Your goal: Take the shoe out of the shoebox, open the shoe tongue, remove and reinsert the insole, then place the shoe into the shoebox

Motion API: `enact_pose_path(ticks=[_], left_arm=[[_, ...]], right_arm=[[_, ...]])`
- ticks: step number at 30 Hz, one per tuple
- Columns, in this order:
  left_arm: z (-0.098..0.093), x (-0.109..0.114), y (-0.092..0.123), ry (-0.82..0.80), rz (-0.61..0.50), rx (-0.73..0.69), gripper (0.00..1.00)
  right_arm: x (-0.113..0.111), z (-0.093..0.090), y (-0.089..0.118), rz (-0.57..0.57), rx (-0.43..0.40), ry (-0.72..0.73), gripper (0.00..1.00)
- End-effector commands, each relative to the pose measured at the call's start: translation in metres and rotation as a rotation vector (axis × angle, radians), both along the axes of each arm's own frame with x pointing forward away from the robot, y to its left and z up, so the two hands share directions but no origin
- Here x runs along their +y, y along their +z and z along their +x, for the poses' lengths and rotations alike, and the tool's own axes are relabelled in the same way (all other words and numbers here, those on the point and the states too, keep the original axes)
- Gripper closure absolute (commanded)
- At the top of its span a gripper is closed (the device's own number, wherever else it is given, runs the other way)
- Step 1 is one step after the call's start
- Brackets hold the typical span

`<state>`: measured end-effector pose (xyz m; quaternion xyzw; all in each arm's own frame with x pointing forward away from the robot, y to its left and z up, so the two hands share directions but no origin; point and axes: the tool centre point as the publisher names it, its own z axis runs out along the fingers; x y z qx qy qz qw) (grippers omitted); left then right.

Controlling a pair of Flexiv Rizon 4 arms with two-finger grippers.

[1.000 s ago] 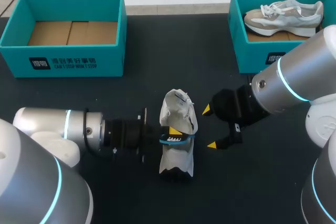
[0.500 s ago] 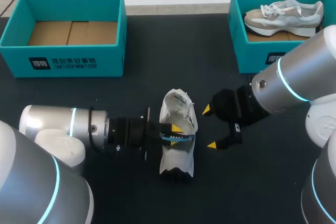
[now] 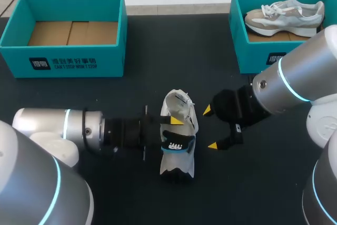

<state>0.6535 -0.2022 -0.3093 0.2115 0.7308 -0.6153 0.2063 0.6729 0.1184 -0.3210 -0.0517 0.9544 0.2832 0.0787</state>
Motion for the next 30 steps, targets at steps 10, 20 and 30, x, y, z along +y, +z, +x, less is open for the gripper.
enact_pose_path(ticks=[10,20,30], left_arm=[[-0.014,0.014,-0.007,-0.004,0.01,0.019,1.0],[-0.001,0.008,-0.034,-0.017,0.055,0.015,1.0],[0.016,0.0,-0.046,-0.007,0.061,0.003,1.0]], right_arm=[[0.0,-0.001,-0.001,0.001,-0.001,0.0,0.0],[0.0,-0.001,-0.001,0.001,-0.001,0.0,0.0],[0.0,-0.001,-0.001,0.001,-0.001,0.0,0.0]])
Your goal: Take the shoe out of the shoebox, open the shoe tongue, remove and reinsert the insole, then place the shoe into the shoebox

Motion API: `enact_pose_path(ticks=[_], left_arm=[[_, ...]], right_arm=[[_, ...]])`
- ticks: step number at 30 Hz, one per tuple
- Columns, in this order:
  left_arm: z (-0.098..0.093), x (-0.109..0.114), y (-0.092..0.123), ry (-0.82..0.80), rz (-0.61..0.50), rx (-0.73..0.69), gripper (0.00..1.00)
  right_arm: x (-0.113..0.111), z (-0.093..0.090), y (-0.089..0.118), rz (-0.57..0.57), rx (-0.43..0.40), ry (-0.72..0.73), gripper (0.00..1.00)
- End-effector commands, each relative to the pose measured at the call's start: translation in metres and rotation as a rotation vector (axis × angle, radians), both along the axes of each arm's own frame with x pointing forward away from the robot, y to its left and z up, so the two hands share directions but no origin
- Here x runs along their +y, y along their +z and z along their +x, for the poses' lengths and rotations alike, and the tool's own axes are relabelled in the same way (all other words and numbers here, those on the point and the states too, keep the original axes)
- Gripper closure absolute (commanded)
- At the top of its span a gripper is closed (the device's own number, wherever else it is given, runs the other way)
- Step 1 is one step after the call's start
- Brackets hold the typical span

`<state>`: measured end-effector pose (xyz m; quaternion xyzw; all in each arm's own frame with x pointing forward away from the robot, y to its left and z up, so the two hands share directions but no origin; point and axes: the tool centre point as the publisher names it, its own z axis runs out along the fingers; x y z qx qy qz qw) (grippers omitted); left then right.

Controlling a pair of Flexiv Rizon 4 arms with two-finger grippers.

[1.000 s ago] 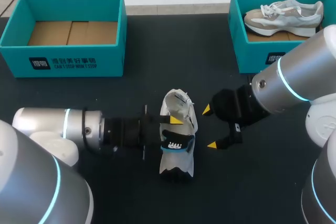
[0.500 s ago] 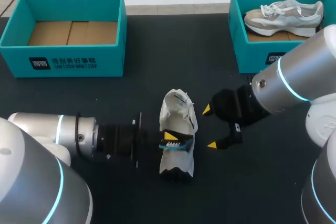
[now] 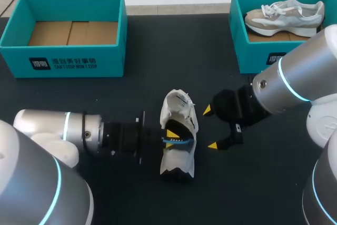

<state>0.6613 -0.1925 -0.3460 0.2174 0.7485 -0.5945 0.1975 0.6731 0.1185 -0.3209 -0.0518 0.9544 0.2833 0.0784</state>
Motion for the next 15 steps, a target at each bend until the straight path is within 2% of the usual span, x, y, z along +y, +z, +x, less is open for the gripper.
enact_pose_path(ticks=[1,6,7,8,13,14,15], left_arm=[[0.009,-0.01,-0.012,-0.001,0.011,0.001,1.0],[0.002,-0.004,-0.006,0.011,-0.001,-0.002,1.0],[0.0,-0.002,-0.003,0.014,-0.007,-0.003,0.79],[-0.002,0.0,0.0,0.014,-0.011,-0.002,0.69],[-0.013,0.005,0.015,0.01,-0.042,-0.03,0.71],[-0.015,0.005,0.017,0.008,-0.046,-0.034,0.73],[-0.016,0.006,0.018,0.007,-0.048,-0.035,0.8]], right_arm=[[0.0,-0.001,-0.001,0.001,-0.002,-0.001,0.0],[0.0,-0.001,-0.001,0.001,-0.002,-0.001,0.0],[0.0,-0.001,-0.001,0.001,-0.002,-0.001,0.0],[0.0,-0.001,-0.001,0.001,-0.002,-0.001,0.0],[0.0,-0.001,-0.001,0.001,-0.002,-0.001,0.0],[0.0,-0.001,-0.001,0.001,-0.002,-0.001,0.0],[0.0,-0.001,-0.001,0.001,-0.002,-0.001,0.0]])
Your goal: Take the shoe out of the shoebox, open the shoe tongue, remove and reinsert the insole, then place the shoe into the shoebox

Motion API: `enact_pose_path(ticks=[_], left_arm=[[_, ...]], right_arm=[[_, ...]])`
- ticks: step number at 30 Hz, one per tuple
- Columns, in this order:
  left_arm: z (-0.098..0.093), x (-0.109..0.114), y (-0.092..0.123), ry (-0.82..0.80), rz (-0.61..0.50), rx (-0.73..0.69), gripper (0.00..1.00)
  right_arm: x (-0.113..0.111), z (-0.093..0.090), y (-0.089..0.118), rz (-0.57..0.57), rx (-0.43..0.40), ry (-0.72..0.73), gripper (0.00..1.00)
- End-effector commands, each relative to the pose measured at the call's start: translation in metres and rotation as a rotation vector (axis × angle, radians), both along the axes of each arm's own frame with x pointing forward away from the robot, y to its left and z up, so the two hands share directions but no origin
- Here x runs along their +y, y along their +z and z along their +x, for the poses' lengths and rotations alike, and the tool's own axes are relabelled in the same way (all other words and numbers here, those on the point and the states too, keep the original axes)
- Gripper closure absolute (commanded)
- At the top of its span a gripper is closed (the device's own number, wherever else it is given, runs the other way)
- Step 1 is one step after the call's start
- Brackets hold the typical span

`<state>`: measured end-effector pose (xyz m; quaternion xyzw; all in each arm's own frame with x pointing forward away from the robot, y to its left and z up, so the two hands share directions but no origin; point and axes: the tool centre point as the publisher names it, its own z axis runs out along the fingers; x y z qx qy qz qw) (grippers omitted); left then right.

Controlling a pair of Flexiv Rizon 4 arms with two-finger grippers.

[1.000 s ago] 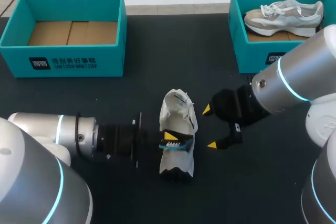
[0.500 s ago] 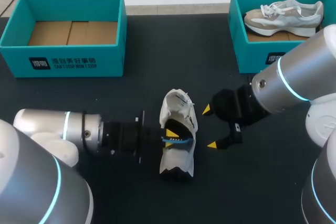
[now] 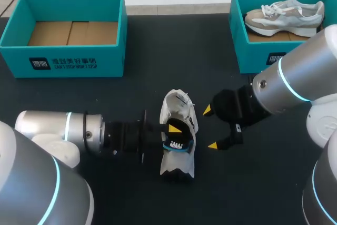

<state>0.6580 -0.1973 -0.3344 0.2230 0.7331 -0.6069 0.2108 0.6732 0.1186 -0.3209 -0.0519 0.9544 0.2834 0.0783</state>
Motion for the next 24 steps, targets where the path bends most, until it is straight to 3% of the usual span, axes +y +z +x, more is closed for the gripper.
enact_pose_path(ticks=[1,4,13,24], left_arm=[[-0.014,0.01,0.008,0.009,-0.011,-0.011,0.84],[-0.016,0.01,0.008,0.004,-0.01,-0.017,1.0],[-0.012,0.002,-0.014,-0.021,0.039,-0.044,1.0],[0.015,0.0,-0.028,-0.01,0.078,-0.061,1.0]], right_arm=[[0.0,-0.001,-0.001,0.001,-0.002,-0.001,0.0],[0.0,-0.001,-0.001,0.001,-0.002,-0.001,0.0],[0.0,-0.001,-0.001,0.001,-0.002,-0.001,0.0],[0.0,-0.001,-0.001,0.001,-0.002,-0.001,0.0]])
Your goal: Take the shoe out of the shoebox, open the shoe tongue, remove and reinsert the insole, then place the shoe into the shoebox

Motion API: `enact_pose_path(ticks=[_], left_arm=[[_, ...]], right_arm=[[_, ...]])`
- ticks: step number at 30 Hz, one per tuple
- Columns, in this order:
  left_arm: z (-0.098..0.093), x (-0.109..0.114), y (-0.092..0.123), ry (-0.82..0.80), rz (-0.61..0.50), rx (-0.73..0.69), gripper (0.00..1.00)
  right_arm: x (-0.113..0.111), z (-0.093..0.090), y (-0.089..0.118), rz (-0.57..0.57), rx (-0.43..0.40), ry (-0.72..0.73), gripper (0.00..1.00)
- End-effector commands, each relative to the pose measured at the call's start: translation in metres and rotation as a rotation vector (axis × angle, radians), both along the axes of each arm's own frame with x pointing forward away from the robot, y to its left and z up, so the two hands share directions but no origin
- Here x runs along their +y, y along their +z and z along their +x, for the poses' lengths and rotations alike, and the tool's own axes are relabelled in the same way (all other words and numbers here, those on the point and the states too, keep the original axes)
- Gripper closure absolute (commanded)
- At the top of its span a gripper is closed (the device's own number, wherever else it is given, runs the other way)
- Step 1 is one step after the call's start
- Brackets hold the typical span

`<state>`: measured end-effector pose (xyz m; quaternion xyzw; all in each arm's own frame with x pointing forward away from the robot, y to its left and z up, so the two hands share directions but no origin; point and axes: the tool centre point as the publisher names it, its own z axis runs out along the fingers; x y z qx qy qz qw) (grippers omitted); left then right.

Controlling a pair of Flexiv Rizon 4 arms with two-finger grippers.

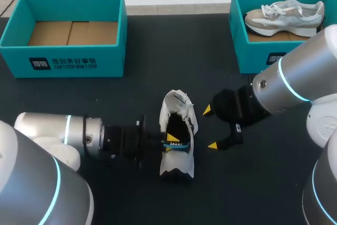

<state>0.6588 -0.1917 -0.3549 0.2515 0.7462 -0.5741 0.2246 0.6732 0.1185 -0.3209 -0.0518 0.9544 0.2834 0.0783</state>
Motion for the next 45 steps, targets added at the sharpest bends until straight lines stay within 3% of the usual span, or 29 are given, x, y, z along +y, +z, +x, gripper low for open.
enact_pose_path(ticks=[1,4,5,6,8,22,26,33,41,45], left_arm=[[0.015,-0.004,-0.006,0.0,0.007,0.004,1.0],[0.01,-0.001,0.001,0.005,-0.011,0.001,1.0],[0.007,0.0,0.004,0.006,-0.019,0.0,0.85],[0.003,0.001,0.006,0.006,-0.03,-0.001,0.76],[-0.002,0.002,0.011,-0.001,-0.042,-0.012,0.71],[-0.014,0.012,0.024,0.004,-0.067,-0.021,0.79],[-0.014,0.008,0.02,0.001,-0.066,-0.008,1.0],[-0.009,-0.001,0.007,-0.019,-0.048,-0.013,1.0],[0.019,0.003,-0.003,0.009,-0.009,-0.014,1.0],[0.015,0.002,0.001,0.002,-0.017,-0.009,1.0]], right_arm=[[0.0,-0.001,-0.001,0.001,-0.002,-0.001,0.0],[0.0,-0.001,-0.001,0.001,-0.002,-0.001,0.0],[0.0,-0.001,-0.001,0.001,-0.002,-0.001,0.0],[0.0,-0.001,-0.001,0.001,-0.002,-0.001,0.0],[0.0,-0.001,-0.001,0.001,-0.002,-0.001,0.0],[0.0,-0.001,-0.001,0.001,-0.002,-0.001,0.0],[0.0,-0.001,-0.001,0.001,-0.002,-0.001,0.0],[0.0,-0.001,-0.001,0.001,-0.002,-0.001,0.0],[0.0,-0.001,-0.001,0.001,-0.002,-0.001,0.0],[0.0,-0.001,-0.001,0.001,-0.002,-0.001,0.0]])
